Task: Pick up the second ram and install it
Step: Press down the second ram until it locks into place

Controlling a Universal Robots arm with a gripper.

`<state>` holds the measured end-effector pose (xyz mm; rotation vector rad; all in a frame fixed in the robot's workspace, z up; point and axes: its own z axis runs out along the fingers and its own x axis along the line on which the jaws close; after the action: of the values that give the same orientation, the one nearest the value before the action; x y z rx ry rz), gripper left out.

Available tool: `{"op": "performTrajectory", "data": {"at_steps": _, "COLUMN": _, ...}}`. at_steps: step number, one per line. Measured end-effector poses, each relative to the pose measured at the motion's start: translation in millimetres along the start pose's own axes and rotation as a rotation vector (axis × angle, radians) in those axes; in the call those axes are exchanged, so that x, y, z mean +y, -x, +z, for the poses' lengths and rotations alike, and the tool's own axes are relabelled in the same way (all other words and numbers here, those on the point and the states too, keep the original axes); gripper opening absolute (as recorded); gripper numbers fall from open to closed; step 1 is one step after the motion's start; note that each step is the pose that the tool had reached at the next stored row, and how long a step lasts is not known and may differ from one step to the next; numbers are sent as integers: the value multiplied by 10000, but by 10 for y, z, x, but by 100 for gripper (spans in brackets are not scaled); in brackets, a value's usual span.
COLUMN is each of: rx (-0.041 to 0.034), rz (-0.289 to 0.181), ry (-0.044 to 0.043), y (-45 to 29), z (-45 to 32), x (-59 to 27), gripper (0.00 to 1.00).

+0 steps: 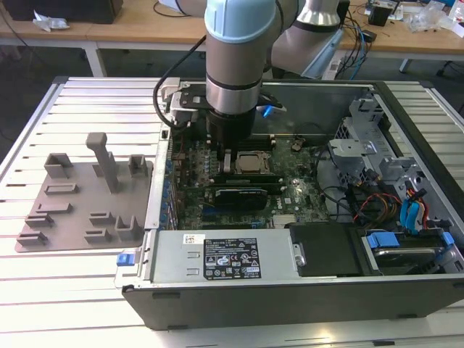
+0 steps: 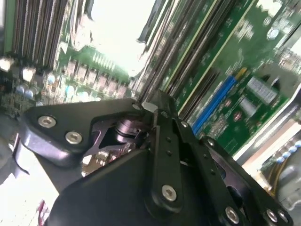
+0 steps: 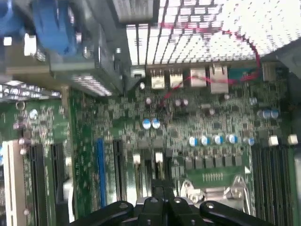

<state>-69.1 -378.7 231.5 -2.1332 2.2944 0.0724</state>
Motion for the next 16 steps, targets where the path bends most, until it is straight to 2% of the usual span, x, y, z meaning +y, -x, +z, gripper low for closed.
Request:
{"op": "performTrajectory", "data": {"at_steps": 2, "rx": 10, "rz": 3, "ry": 128, "y": 14, "z": -5, "x": -187, "gripper": 11}}
{"op": "performTrajectory", "data": {"at_steps": 5, "rx": 14, "rz": 5, "ry": 188, "y": 38, "z": -9, "x": -333, "gripper": 11}}
{"op": "performTrajectory", "data": {"at_steps": 6, "rx": 15, "rz": 5, "ry": 190, "y": 47, "z": -35, "x": -343, "gripper": 11}}
{"op": "performTrajectory", "data": {"at_steps": 9, "rx": 14, "rz": 5, "ry": 189, "y": 71, "z": -351, "x": -334, "gripper": 11}}
{"op": "performTrajectory", "data": {"at_steps": 13, "rx": 14, "rz": 6, "ry": 188, "y": 84, "z": -679, "x": -324, "gripper": 11}}
{"op": "performTrajectory", "data": {"at_steps": 14, "rx": 16, "rz": 6, "ry": 189, "y": 88, "z": -798, "x": -321, "gripper": 11}}
{"op": "performTrajectory", "data": {"at_steps": 16, "rx": 5, "rz": 5, "ry": 189, "y": 89, "z": -811, "x": -321, "gripper": 11}}
